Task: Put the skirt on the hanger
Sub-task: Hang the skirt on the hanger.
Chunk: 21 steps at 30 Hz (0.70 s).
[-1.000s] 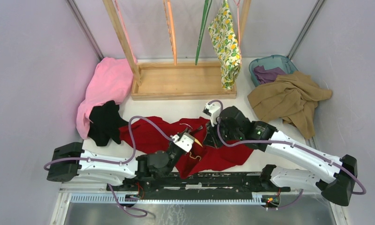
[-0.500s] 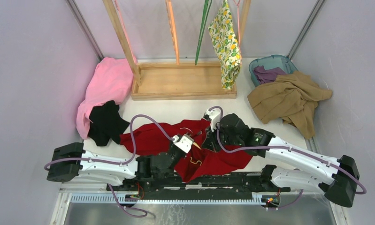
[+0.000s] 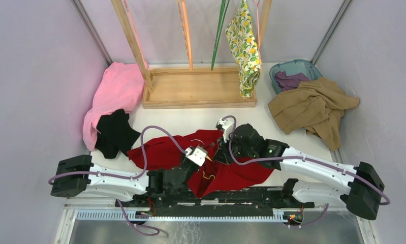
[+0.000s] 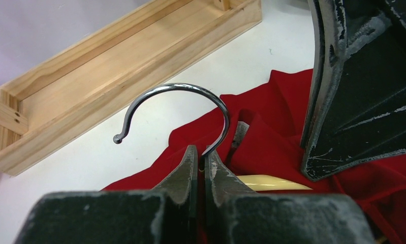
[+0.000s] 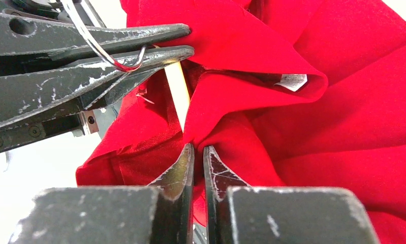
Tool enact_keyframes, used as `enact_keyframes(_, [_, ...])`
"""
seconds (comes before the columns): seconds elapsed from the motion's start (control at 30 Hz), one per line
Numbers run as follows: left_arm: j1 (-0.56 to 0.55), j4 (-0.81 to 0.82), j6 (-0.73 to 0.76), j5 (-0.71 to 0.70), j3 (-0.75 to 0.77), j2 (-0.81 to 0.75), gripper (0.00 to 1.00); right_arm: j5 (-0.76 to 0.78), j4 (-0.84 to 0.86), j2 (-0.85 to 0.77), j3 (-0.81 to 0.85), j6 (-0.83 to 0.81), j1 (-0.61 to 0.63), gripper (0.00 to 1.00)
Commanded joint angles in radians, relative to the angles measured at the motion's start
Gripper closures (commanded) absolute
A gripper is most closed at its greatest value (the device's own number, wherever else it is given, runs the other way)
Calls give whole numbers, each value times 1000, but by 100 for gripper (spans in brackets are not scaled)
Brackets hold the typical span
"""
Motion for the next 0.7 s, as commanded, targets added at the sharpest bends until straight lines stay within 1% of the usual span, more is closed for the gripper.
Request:
enact_keyframes(0.0, [-32, 167, -97, 150, 34, -19, 97, -55, 307, 40, 18, 16, 11, 87])
enact_keyframes(0.17, [-32, 175, -93, 147, 29, -15, 97, -89, 329, 53, 15, 16, 11, 76])
enact_keyframes(0.43, [-32, 184, -83, 145, 36, -10, 97, -149, 361, 74, 15, 15, 17, 64])
enact_keyframes(0.67, [-32, 184, -80, 148, 38, -17, 97, -152, 359, 118, 35, 5, 37, 62])
